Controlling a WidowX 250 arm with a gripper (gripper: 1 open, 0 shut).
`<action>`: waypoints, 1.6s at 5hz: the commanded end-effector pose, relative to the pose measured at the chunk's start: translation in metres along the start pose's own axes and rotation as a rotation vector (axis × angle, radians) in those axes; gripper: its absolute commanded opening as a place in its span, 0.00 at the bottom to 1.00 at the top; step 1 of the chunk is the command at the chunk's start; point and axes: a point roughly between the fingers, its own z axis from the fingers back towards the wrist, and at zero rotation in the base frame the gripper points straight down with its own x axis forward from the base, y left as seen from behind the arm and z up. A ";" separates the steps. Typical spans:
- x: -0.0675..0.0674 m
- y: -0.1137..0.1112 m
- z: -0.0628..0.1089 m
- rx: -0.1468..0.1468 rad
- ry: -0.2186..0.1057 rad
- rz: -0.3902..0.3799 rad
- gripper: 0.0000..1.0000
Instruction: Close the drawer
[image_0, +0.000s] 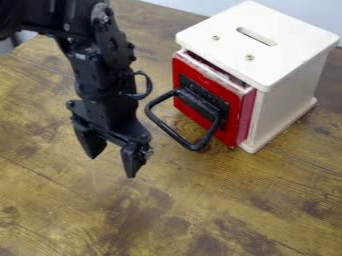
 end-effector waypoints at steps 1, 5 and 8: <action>0.014 0.012 0.010 0.007 -0.054 0.030 1.00; 0.028 0.017 -0.007 0.009 -0.063 0.039 1.00; 0.045 0.018 -0.010 0.010 -0.056 0.038 1.00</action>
